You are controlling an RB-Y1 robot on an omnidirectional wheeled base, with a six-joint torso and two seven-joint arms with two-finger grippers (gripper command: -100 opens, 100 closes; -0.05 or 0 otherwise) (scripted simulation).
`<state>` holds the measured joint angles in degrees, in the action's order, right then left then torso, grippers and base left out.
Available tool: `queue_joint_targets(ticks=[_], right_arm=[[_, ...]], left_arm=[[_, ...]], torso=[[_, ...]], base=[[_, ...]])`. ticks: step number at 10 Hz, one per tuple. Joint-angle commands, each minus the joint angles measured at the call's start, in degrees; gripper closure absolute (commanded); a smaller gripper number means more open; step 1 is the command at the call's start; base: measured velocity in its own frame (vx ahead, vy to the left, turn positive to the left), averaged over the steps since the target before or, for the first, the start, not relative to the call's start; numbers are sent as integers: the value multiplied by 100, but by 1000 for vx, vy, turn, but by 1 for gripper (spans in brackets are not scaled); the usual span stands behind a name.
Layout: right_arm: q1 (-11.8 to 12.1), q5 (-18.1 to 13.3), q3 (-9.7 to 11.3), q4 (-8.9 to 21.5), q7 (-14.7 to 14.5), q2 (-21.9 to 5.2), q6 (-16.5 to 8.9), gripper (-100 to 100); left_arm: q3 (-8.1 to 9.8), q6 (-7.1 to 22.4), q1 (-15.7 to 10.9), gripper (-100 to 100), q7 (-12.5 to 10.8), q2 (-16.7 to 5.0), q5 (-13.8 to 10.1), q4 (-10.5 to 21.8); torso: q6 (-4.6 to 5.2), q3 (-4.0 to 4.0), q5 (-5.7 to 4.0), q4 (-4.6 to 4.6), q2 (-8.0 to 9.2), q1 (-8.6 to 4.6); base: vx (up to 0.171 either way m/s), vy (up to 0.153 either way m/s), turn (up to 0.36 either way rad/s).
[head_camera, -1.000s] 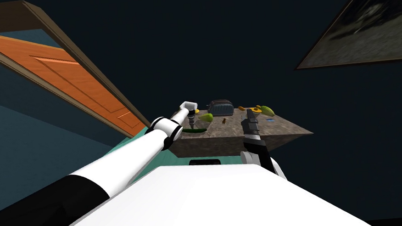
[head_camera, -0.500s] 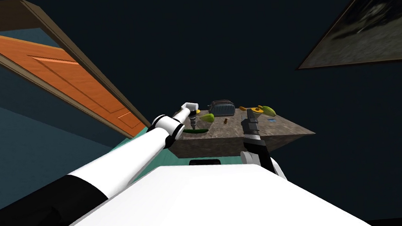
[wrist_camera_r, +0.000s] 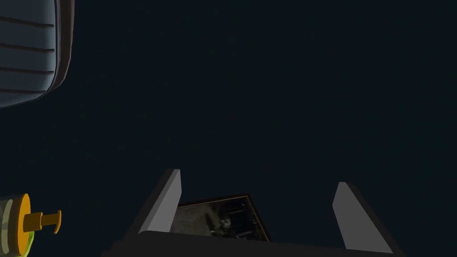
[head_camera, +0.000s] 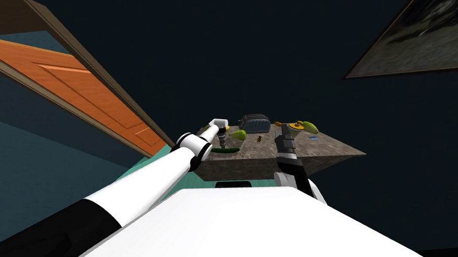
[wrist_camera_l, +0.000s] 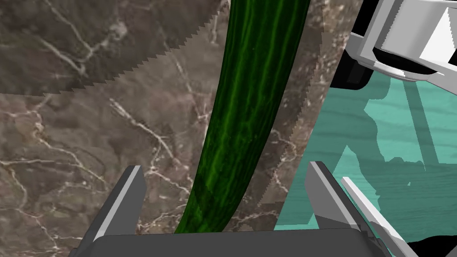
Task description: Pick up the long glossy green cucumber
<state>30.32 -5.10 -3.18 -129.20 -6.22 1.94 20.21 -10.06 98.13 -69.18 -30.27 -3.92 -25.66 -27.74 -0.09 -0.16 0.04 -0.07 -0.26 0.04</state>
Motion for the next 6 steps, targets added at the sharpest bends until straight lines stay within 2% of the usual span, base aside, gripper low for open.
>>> queue_joint_targets(ticks=[1,3,4,5,6], right_arm=[[0,0,0,0,0,0,0,0],[0,0,0,0,0,0,0,0],[-1,0,0,0,0,0,0,0],[-1,0,1,0,0,1,0,0],[0,0,0,0,0,0,0,0]], left_arm=[[33,-244,-243,-100,79,75,-31,286],[33,-244,-243,-100,79,75,-31,338],[33,-244,-243,-100,79,75,-31,519],[55,-254,-237,-100,60,193,-60,761],[55,-254,-237,-100,60,193,-60,761]], torso=[[0,0,0,0,0,0],[0,6,-2,3,11,-9],[0,8,-3,3,15,-12],[0,9,-3,3,17,-13],[0,6,-2,2,11,-9]], base=[[23,24,-11],[3,4,-1],[0,0,0],[19,12,33],[27,15,10]])
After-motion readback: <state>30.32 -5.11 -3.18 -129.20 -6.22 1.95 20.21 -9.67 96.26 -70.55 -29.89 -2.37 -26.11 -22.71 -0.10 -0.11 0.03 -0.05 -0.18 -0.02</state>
